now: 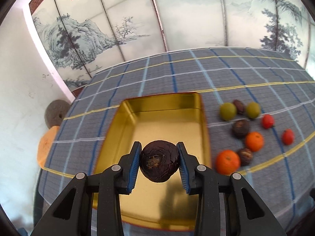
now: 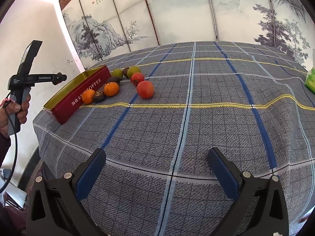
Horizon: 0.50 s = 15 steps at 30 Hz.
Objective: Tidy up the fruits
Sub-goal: 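Carry the dark brown fruit over the tin and open the left tool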
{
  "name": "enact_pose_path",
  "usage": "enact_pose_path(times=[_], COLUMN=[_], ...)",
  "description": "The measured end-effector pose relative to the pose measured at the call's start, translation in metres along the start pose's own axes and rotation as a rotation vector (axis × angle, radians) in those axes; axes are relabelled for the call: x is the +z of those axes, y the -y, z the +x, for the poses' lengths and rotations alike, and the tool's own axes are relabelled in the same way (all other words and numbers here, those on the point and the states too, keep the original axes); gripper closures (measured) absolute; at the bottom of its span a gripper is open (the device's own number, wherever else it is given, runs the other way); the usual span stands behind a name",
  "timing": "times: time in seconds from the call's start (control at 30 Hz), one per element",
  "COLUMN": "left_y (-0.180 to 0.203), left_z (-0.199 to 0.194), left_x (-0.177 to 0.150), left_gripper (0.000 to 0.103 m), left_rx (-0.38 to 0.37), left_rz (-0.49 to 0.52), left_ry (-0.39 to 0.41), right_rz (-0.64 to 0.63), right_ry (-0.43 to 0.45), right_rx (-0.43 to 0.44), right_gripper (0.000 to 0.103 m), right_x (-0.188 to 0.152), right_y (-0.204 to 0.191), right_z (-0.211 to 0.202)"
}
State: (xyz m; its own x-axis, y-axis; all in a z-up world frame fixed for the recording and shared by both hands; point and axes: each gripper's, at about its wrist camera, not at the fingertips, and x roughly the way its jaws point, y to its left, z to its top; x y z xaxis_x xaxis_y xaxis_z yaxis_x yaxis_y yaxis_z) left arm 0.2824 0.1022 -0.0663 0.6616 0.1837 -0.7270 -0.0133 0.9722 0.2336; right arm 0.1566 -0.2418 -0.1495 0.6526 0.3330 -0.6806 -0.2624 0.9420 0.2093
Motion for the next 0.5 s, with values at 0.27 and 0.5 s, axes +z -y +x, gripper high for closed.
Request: enact_pose_path(times=[0.27, 0.5], left_y=[-0.017, -0.026], left_z=[0.045, 0.079], left_x=[0.02, 0.032], left_gripper=[0.066, 0.065], left_rx=[0.065, 0.108], left_rz=[0.052, 0.11], left_ry=[-0.053, -0.092], right_rz=[-0.017, -0.038], right_ry=[-0.011, -0.021], right_rx=[-0.02, -0.043], right_gripper=[0.0, 0.0], right_x=[0.005, 0.006], right_y=[-0.006, -0.01], right_z=[0.008, 0.012])
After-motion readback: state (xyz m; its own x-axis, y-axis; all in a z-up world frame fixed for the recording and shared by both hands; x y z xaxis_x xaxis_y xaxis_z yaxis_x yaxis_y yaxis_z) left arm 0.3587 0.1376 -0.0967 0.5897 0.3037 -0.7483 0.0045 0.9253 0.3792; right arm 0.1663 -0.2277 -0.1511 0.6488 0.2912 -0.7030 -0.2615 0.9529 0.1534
